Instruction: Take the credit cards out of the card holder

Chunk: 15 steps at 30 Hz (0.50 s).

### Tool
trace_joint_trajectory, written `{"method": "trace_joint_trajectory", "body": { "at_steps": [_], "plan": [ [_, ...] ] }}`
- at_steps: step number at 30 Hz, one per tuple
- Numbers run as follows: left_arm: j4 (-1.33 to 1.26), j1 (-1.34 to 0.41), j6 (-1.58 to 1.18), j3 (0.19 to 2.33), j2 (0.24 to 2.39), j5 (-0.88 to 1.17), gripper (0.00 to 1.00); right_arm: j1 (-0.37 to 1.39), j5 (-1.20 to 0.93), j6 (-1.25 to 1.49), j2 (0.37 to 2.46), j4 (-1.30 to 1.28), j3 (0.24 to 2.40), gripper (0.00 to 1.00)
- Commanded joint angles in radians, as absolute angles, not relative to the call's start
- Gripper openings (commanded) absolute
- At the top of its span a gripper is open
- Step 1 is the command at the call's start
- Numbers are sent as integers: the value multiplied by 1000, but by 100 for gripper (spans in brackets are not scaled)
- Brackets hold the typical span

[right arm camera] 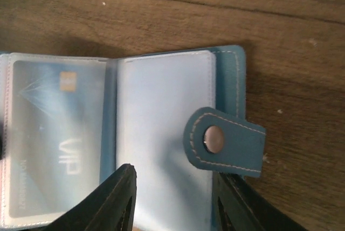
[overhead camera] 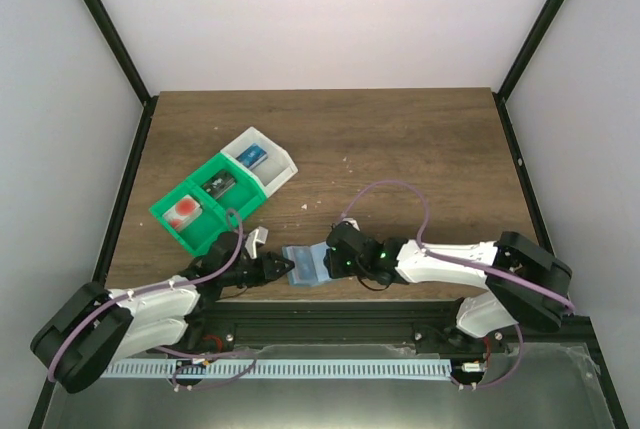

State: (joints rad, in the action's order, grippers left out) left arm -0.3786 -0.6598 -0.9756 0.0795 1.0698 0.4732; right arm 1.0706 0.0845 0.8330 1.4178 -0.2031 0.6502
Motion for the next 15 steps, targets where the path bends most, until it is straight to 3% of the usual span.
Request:
{"method": "trace_joint_trajectory", "body": {
  "at_steps": [1, 7, 15],
  "plan": [
    [-422, -657, -963, 89, 1070, 477, 33, 1069, 175, 814, 1430, -232, 661, 42],
    [-429, -658, -965, 83, 1060, 474, 20, 1069, 106, 800, 1491, -187, 659, 43],
    [-442, -657, -966, 89, 1070, 479, 17, 1071, 30, 778, 1433, -83, 607, 21]
  ]
}}
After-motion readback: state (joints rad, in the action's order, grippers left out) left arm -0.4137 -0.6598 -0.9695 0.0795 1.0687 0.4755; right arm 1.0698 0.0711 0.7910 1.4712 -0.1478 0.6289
